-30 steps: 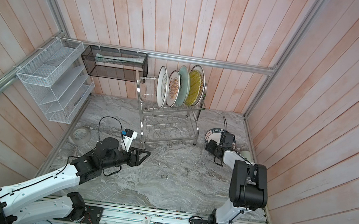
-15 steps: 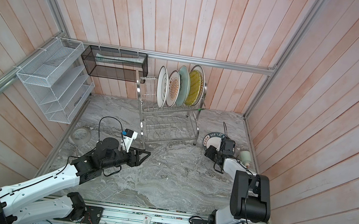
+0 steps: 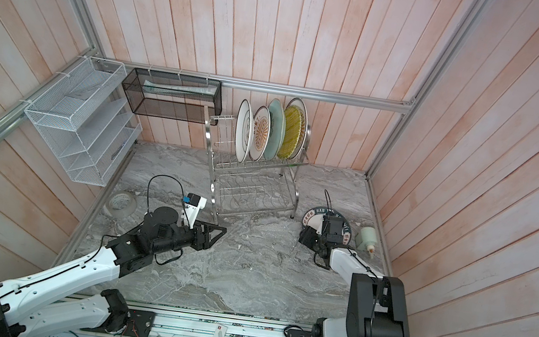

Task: Load the plates into the dish rack
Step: 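Lower the right gripper onto the plate rim and drag it toward the table centre, then slide the 'HAO SHI HAO WEI' plate toward the left gripper with the right gripper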

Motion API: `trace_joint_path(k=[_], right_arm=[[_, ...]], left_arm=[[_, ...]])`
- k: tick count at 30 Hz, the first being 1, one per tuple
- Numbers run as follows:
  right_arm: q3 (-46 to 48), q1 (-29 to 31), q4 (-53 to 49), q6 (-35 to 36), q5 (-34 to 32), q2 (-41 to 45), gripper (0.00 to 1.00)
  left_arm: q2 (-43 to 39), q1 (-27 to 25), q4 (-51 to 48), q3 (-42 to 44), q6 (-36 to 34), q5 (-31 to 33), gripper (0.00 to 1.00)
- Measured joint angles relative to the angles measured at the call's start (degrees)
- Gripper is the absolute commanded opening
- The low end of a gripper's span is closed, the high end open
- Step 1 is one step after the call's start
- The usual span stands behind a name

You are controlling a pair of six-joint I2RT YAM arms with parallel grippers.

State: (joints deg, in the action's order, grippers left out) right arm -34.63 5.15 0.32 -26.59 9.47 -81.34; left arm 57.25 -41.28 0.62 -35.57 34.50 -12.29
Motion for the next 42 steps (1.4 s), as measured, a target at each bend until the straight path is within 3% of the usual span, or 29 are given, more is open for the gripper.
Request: trace_joint_path(k=[13,42], right_arm=[[2.7,6.5,0.2,-3.5,-0.7,3.5,0.66],[0.9,25.3,2.2,-12.7,-2.0,1.1,0.66]], left_arm=[[0.5,0.0,0.7,0.0,0.6,-0.9,0.64],[2.0,0.0,0.7,0.0,0.7,-1.0,0.64]])
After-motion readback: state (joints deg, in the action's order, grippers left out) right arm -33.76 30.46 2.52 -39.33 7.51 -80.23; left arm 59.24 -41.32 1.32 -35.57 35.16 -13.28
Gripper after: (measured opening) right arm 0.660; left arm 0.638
